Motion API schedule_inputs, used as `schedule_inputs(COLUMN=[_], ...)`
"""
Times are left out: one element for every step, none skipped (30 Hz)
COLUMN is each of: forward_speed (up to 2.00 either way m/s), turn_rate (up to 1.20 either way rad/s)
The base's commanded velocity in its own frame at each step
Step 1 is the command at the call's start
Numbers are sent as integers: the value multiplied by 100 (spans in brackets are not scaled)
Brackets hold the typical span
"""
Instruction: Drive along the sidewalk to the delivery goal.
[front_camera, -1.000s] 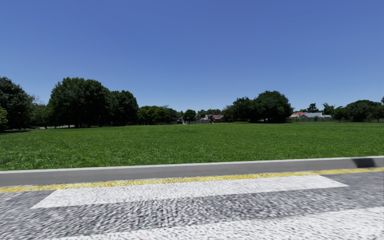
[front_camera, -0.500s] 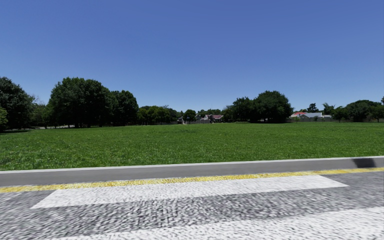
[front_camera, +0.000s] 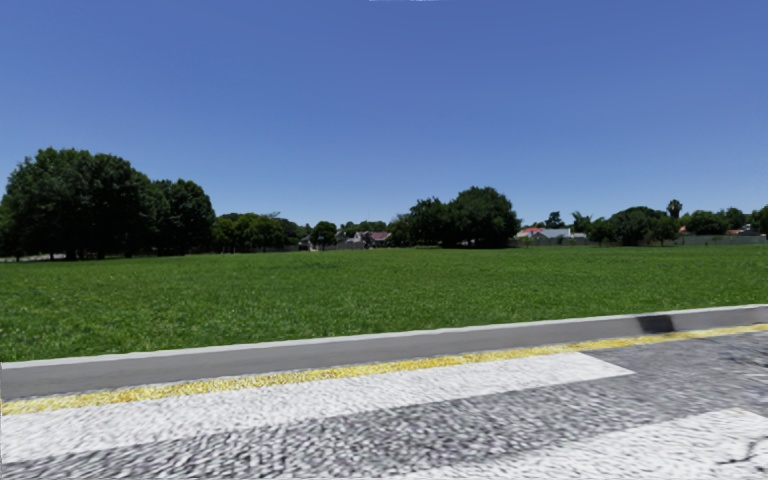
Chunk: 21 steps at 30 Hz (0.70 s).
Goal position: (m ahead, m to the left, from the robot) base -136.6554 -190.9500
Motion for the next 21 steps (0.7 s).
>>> schedule_inputs(forward_speed=[114, 114, 114, 114, 114, 115, 115, 115, 115, 115, 115, 115, 115, 115, 115, 115, 112, 112, 107, 105, 105], turn_rate=[-81, -81, -81, -81, -81, -81, -81, -81, -81, -81, -81, -81, -81, -81, -81, -83, -90, -90, -92, -93, -93])
